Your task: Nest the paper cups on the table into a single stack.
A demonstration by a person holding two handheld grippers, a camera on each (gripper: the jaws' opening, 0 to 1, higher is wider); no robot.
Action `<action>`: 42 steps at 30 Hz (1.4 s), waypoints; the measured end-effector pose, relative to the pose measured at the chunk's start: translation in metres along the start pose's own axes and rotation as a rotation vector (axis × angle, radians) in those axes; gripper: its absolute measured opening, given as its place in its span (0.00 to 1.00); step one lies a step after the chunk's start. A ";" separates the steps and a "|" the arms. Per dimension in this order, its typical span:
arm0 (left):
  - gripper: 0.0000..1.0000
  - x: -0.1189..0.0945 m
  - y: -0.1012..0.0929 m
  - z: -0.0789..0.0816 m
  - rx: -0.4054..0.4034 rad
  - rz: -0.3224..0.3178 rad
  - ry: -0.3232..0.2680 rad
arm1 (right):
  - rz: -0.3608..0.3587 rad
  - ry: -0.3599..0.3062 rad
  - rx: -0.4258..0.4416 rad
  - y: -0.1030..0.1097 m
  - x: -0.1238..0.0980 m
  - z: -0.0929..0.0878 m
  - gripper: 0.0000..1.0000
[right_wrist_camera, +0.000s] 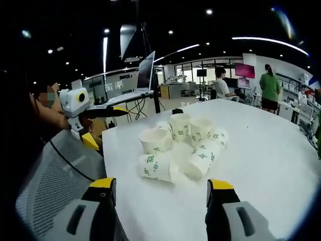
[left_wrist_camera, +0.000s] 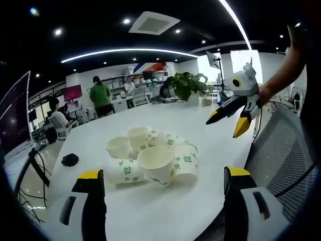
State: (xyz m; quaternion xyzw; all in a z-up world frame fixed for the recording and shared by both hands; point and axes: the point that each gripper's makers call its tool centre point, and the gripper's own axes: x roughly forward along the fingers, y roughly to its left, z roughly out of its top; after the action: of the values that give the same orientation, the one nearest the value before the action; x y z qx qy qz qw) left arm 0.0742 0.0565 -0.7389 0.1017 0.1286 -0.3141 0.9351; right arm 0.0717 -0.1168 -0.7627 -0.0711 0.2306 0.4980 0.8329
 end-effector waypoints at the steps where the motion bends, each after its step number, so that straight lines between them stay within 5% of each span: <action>1: 0.99 0.000 0.000 0.000 0.001 -0.001 0.001 | 0.005 0.000 0.006 0.000 0.000 0.000 0.71; 29: 0.99 -0.001 -0.003 0.003 -0.005 -0.015 -0.010 | 0.105 0.046 0.010 -0.006 0.020 0.004 0.65; 42: 0.99 -0.001 -0.006 0.002 -0.005 -0.023 -0.011 | 0.135 0.062 0.020 -0.009 0.032 0.005 0.55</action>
State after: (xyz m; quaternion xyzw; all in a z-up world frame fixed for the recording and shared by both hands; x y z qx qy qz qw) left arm 0.0699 0.0515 -0.7371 0.0964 0.1255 -0.3251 0.9324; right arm 0.0936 -0.0943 -0.7739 -0.0626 0.2653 0.5484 0.7905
